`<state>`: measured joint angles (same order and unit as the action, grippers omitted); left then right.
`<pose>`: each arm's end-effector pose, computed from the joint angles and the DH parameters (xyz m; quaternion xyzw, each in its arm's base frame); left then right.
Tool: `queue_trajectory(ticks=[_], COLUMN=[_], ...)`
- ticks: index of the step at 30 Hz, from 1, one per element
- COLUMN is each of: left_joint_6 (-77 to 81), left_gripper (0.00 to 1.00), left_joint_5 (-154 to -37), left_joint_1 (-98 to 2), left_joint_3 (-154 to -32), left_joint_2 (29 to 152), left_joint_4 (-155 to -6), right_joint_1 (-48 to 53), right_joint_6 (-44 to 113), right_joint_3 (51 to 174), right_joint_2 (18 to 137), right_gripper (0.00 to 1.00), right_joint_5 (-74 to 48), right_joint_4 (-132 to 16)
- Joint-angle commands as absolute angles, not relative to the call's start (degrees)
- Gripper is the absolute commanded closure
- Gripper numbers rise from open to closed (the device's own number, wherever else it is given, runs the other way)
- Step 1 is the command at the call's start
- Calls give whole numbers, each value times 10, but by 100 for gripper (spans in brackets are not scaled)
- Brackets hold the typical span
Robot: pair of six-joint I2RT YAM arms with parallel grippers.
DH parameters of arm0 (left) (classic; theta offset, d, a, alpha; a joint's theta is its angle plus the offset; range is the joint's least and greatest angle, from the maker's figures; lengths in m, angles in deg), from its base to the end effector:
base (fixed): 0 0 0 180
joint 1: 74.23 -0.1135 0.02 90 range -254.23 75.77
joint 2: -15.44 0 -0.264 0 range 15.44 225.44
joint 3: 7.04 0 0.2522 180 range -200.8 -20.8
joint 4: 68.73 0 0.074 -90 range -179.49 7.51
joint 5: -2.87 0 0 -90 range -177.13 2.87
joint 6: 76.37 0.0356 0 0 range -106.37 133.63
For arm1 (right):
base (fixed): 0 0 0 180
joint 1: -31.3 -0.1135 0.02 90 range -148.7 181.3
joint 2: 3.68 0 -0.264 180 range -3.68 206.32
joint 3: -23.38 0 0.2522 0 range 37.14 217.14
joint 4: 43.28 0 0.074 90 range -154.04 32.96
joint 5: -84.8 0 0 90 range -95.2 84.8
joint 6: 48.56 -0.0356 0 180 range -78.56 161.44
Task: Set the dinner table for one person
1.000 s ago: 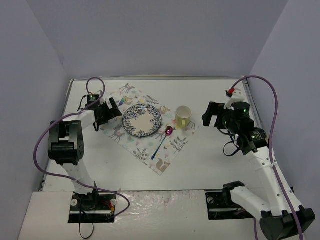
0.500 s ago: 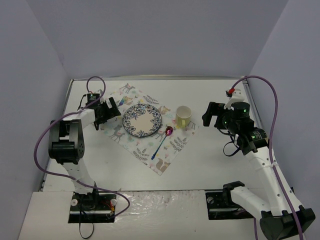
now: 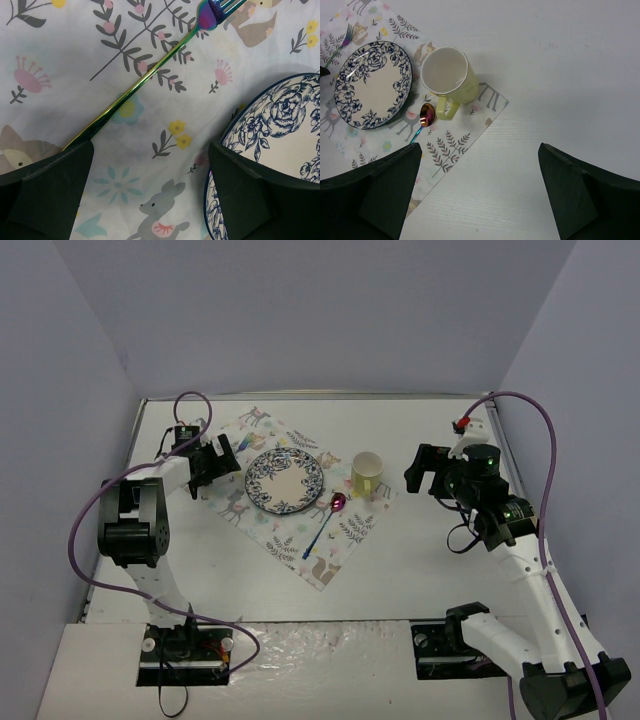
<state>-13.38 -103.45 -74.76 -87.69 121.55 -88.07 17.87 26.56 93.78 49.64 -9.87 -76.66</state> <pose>0.3978 -0.0063 0.1825 -0.1645 0.9006 -0.2147 0.3403 0.2021 0.0512 0.3686 -0.0143 0.7998 0.1782 0.5731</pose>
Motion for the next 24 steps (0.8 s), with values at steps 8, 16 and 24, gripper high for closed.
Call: queue_trajectory(ticks=[8, 16, 24], left_joint_6=[-127, -60, 17], left_gripper=[3, 3, 3], left_joint_5=[-1033, -945, -816], left_joint_1=[-723, -721, -723], left_joint_3=[-911, -934, -897], left_joint_2=[1115, 927, 696], left_joint_4=[-910, -1031, -1148], right_joint_1=[182, 182, 182], right_joint_6=[269, 289, 329], right_joint_3=[949, 967, 974], right_joint_2=[474, 438, 368], right_gripper=[0, 0, 0], right_joint_5=[-85, -56, 11], right_joint_4=[-741, -744, -744])
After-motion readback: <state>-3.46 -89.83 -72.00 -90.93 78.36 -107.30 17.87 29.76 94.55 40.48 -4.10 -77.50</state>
